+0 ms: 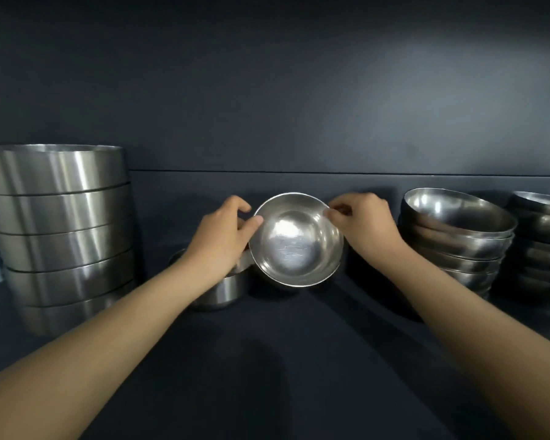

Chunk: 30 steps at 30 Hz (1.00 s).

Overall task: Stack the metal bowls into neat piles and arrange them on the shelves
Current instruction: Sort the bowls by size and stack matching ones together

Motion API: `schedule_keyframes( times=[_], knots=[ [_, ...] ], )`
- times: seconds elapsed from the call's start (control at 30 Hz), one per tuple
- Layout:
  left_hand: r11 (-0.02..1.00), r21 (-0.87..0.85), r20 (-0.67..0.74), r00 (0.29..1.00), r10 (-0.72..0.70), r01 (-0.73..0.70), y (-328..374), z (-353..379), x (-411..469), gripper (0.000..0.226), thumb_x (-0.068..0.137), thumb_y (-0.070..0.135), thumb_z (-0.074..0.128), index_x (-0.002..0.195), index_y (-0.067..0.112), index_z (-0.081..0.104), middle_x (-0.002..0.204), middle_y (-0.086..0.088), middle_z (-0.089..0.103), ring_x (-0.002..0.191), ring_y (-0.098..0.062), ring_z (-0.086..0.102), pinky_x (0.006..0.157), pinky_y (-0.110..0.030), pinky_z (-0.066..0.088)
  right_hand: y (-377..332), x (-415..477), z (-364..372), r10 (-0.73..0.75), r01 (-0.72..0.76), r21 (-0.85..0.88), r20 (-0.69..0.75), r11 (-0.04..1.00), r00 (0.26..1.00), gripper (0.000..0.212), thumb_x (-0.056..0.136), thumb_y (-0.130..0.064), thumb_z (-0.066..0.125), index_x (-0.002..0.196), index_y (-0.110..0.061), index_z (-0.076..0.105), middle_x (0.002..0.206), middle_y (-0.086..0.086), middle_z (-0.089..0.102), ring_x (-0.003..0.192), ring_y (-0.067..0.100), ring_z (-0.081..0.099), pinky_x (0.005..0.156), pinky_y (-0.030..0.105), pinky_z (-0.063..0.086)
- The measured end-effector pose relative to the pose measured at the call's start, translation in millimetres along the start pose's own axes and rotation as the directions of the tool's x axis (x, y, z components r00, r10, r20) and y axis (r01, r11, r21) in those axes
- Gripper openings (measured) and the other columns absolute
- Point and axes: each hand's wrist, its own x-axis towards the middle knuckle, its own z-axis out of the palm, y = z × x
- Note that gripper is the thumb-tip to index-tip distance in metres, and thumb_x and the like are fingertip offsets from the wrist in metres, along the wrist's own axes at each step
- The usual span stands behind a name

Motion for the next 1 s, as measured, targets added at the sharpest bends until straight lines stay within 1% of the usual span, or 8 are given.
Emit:
schedule_keyframes(
  times=[0.13,0.27,0.37,0.47,0.57,0.73,0.87,1.0],
  knots=[
    [0.963,-0.237,-0.083,0.985,-0.152,0.129,-9.4,-19.8,-16.1,0.023,0.087,0.039,0.059,0.101,0.022,0.052,0.088,0.011,0.059,0.079,-0.005,0.057,0.064,-0.019,0.041,-21.3,13.1,9.9,0.030,-0.033,0.172,0.024,0.985,0.999,0.016,0.086,-0.014,0.064,0.085,-0.002,0.074,0.075,0.004,0.067,0.074,0.013,0.059,0.060,0.015,0.037],
    [0.895,-0.421,-0.170,0.956,-0.237,0.147,-19.1,-30.7,-32.7,0.029,0.087,0.035,0.060,0.113,0.023,0.054,0.107,0.006,0.062,0.087,-0.004,0.060,0.066,-0.010,0.045,-42.6,25.6,30.5,0.090,-0.109,0.267,0.085,0.957,0.992,0.019,0.084,-0.016,0.066,0.083,0.002,0.073,0.079,0.011,0.070,0.071,0.020,0.059,0.072,0.028,0.050],
    [0.913,-0.380,-0.127,0.969,-0.211,0.149,-28.0,-30.6,-46.0,0.049,0.090,0.039,0.052,0.136,0.025,0.042,0.124,0.014,0.055,0.110,0.000,0.052,0.081,-0.005,0.038,-53.9,31.1,50.2,0.135,-0.171,0.304,0.135,0.937,0.982,0.022,0.080,-0.015,0.069,0.079,0.006,0.071,0.076,0.022,0.068,0.067,0.028,0.058,0.078,0.041,0.056],
    [0.935,-0.291,-0.090,0.967,-0.239,0.204,-40.7,-29.0,-48.5,0.064,0.092,0.048,0.043,0.148,0.024,0.023,0.150,0.009,0.033,0.137,-0.007,0.030,0.110,-0.021,0.024,-57.1,34.3,70.3,0.158,-0.223,0.334,0.210,0.916,0.965,0.019,0.080,-0.016,0.071,0.072,0.002,0.071,0.063,0.010,0.064,0.067,0.021,0.060,0.077,0.040,0.058],
    [0.932,-0.242,-0.066,0.953,-0.295,0.271,-50.7,-28.9,-44.4,0.068,0.094,0.048,0.036,0.150,0.019,0.011,0.157,0.004,0.018,0.143,-0.010,0.017,0.113,-0.023,0.013,-57.7,35.1,87.8,0.180,-0.272,0.347,0.276,0.898,0.944,0.019,0.079,-0.017,0.072,0.064,-0.005,0.068,0.059,0.003,0.061,0.068,0.021,0.062,0.076,0.038,0.058],
    [0.898,-0.259,0.001,0.930,-0.367,0.355,-61.5,-21.6,-43.1,0.071,0.095,0.048,0.032,0.150,0.013,0.003,0.158,-0.002,0.013,0.145,-0.014,0.013,0.114,-0.024,0.009,-50.8,33.9,109.3,0.193,-0.318,0.352,0.347,0.880,0.918,0.025,0.079,-0.019,0.073,0.072,0.005,0.068,0.064,0.014,0.066,0.055,0.021,0.062,0.077,0.039,0.059],
    [0.895,-0.283,0.016,0.934,-0.356,0.345,-62.9,-18.9,-43.7,0.074,0.095,0.048,0.033,0.150,0.012,0.000,0.158,-0.002,0.008,0.145,-0.013,0.009,0.113,-0.021,0.007,-47.1,29.7,104.5,0.099,-0.233,0.352,0.359,0.907,0.928,0.038,0.088,-0.029,0.063,0.080,0.008,0.067,0.065,0.011,0.064,0.048,0.012,0.060,0.061,0.021,0.055],
    [0.919,-0.238,0.034,0.948,-0.316,0.315,-68.7,-20.5,-48.4,0.081,0.092,0.048,0.042,0.149,0.011,-0.002,0.158,-0.001,0.008,0.145,-0.011,0.009,0.109,-0.018,0.008,-52.7,18.9,84.3,-0.069,-0.009,0.209,0.362,0.978,0.930,0.041,0.094,-0.043,0.051,0.105,-0.007,0.067,0.087,0.004,0.067,0.084,0.017,0.061,0.075,0.023,0.042]
  ],
)
